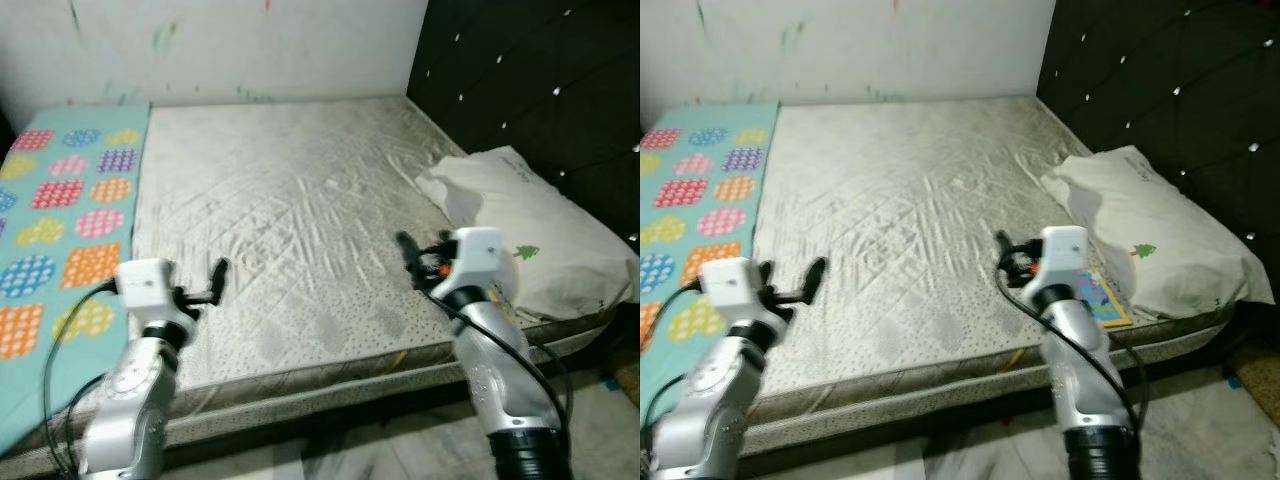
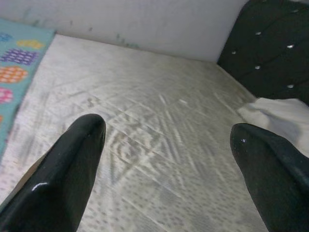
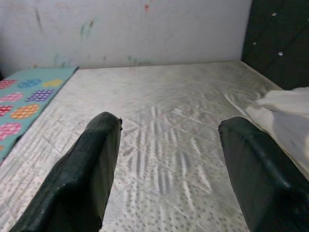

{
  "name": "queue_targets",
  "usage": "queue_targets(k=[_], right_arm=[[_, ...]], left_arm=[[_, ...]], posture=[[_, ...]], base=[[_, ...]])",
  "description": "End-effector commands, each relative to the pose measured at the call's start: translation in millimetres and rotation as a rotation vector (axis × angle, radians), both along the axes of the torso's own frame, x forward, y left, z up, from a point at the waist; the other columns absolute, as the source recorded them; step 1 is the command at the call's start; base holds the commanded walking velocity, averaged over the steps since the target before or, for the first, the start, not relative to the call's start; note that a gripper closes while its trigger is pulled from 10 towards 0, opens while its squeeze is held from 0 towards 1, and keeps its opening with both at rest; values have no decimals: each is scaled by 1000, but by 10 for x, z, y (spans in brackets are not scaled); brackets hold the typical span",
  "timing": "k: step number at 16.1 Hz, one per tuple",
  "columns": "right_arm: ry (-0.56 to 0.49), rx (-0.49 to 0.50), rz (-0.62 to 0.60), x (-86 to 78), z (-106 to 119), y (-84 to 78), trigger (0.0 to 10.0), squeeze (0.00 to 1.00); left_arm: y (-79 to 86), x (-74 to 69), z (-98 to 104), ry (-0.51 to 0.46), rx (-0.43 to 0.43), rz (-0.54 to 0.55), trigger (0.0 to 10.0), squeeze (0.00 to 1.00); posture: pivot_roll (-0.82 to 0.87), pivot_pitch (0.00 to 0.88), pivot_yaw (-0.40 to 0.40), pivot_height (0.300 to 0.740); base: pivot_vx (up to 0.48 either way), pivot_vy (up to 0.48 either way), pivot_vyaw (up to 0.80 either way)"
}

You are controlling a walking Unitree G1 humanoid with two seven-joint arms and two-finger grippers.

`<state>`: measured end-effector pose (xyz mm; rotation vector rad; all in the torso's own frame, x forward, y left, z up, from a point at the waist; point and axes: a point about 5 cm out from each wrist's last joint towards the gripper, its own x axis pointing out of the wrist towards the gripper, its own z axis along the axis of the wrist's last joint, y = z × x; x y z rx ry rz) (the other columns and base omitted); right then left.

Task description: Clean up the room

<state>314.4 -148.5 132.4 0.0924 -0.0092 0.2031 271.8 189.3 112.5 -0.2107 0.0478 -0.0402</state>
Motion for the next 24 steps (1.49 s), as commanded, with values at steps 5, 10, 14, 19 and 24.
queue_targets(k=[5,10,14,19,24], right_arm=[[-16,-14,-23,-3,35,-84,10000,0],[-20,-28,-1,-8,33,-79,10000,0],[-22,-45,0,-10,30,-97,10000,0],[-22,-47,2,-8,27,-88,10000,0],[-10,-57,18,-51,-8,-84,10000,0]], left_arm=[[-73,14,13,-6,-9,-30,10000,0],[-73,21,16,-13,-17,-20,10000,0],[-62,32,24,-14,-23,-17,10000,0],[-72,47,22,-14,-27,-19,10000,0],[-57,49,11,-9,-27,-9,10000,0]], posture=[[-117,0,-18,740],[-115,0,-16,740],[-117,0,-16,740],[-120,0,-15,740],[-122,0,-16,740]], base=[[369,0,0],[125,0,0],[0,0,0],[0,475,0],[0,480,0]])
